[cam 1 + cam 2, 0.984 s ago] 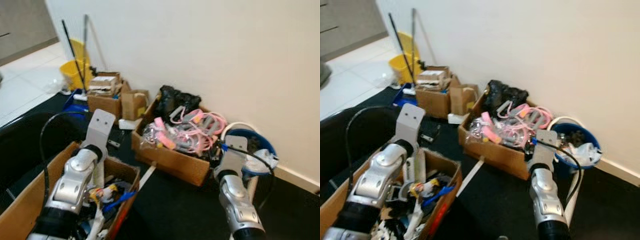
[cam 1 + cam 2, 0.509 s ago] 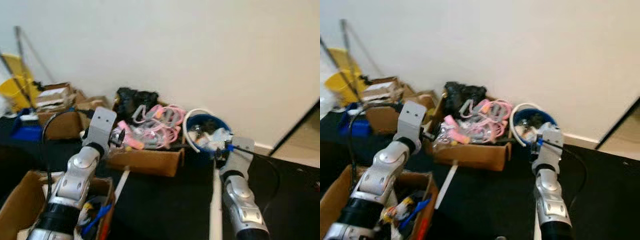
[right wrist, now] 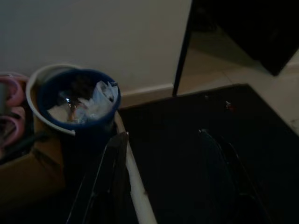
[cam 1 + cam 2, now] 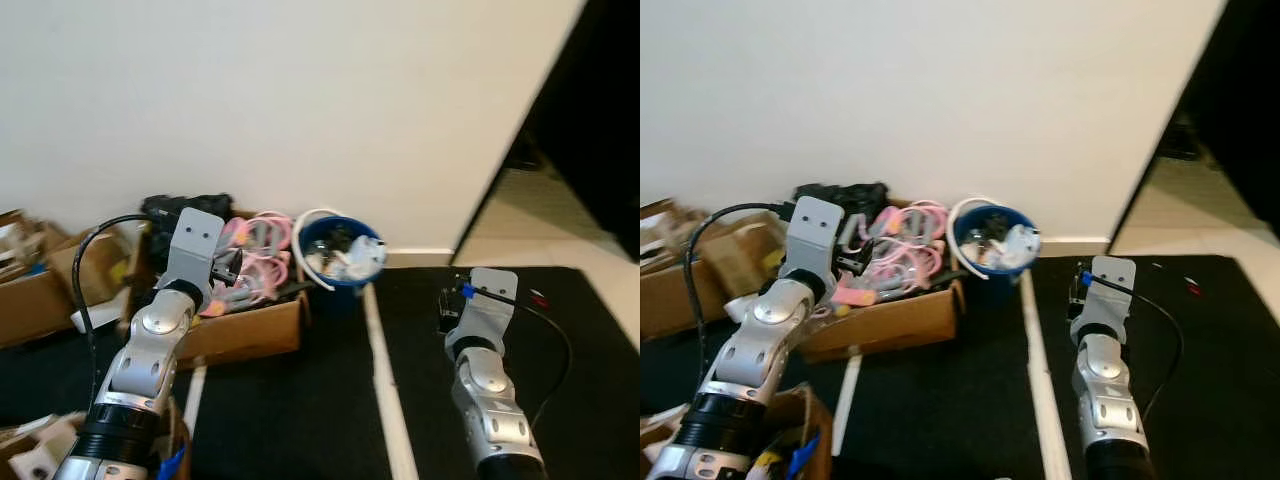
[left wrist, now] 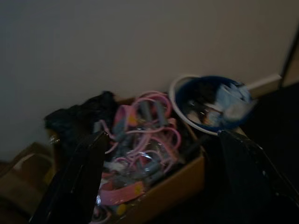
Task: Picking trash to rubbish bin
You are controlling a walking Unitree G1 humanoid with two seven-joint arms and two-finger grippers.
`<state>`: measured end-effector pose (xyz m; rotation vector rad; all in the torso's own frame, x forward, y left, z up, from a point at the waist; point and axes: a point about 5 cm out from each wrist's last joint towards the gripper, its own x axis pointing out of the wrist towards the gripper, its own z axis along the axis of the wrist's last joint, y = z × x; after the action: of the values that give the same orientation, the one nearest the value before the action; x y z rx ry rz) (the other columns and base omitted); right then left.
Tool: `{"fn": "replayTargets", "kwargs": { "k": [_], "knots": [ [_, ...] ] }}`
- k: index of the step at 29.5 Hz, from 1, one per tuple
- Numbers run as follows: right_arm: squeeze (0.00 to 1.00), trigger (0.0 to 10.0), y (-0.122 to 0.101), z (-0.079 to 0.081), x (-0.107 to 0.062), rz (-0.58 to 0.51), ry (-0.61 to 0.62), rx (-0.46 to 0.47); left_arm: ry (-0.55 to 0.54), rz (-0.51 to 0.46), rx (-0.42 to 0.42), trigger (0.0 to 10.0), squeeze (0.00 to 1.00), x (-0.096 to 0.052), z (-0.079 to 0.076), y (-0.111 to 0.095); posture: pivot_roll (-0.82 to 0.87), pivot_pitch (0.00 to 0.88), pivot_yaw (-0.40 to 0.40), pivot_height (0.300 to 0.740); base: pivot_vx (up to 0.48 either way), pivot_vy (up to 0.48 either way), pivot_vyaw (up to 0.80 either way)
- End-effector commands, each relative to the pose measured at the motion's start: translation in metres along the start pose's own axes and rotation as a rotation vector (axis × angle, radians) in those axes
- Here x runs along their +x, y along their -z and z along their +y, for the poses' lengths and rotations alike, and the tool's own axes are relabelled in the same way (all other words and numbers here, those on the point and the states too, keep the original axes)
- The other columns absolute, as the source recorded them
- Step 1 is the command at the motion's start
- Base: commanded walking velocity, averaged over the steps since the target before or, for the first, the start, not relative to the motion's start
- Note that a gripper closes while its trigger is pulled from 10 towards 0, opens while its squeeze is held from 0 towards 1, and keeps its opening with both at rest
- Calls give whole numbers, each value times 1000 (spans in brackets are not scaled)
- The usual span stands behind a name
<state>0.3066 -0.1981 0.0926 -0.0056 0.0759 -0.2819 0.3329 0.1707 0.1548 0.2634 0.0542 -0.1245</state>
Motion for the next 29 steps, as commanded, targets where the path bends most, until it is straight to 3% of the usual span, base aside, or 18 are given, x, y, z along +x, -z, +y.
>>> {"fn": "replayTargets", "kwargs": {
  "k": [1, 13, 29],
  "knots": [
    [0, 10000, 6, -3, -2, 27, 11, -8, 6, 22, 25, 10000, 0, -1, -1, 6, 43, 133, 50, 740, 0, 0, -800],
    [0, 10000, 5, -2, -2, 29, 17, -8, -14, 15, 15, 10000, 0, 2, 5, 4, 36, 124, 58, 740, 0, 0, -800],
    [0, 10000, 9, -2, -4, 34, 19, -3, 0, -1, 12, 10000, 0, 3, 1, 2, 40, 94, 59, 740, 0, 0, -800]
  ]
}}
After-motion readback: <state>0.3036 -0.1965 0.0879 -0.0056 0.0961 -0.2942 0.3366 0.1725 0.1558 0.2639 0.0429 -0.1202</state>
